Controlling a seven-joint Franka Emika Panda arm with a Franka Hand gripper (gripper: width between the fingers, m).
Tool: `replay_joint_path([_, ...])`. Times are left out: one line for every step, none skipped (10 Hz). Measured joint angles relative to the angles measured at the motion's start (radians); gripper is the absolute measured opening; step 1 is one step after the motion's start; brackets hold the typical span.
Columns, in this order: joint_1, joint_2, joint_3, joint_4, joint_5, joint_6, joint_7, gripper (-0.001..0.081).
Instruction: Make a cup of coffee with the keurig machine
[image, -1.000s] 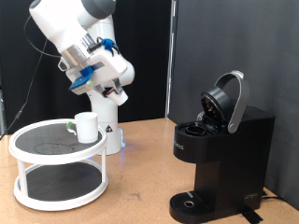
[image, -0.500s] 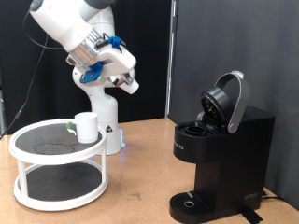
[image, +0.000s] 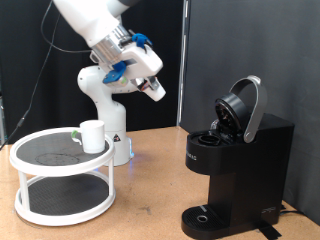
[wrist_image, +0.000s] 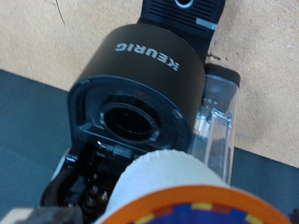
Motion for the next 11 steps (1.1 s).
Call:
replay_joint_path([0.000,0.015,0.013,0.018,-0.005,0.003,0.021,0.0463])
replay_joint_path([0.000,0.034,0.019,0.039,-0.005,0.003,0.024,0.0463])
replay_joint_path([0.000,0.053,0.019,0.059,-0.005,0.003,0.024,0.0463])
replay_joint_path([0.000,0.053,0.019,0.058,-0.005,-0.001,0.024,0.0463])
replay_joint_path([-0.002,0.055,0.018,0.063,-0.020,-0.064,0.033,0.0463])
replay_joint_path([-0.003,0.060,0.018,0.073,-0.026,-0.115,0.070,0.0463])
replay_joint_path([-0.002,0.065,0.022,0.083,-0.035,-0.147,0.129,0.0463])
replay_joint_path([-0.002,0.066,0.033,0.088,-0.038,-0.147,0.190,0.0463])
replay_joint_path([-0.001,0.066,0.051,0.089,-0.038,-0.124,0.244,0.0463])
replay_joint_path([0.001,0.066,0.073,0.089,-0.040,-0.087,0.289,0.0463])
replay_joint_path([0.005,0.066,0.096,0.089,-0.042,-0.058,0.318,0.0463])
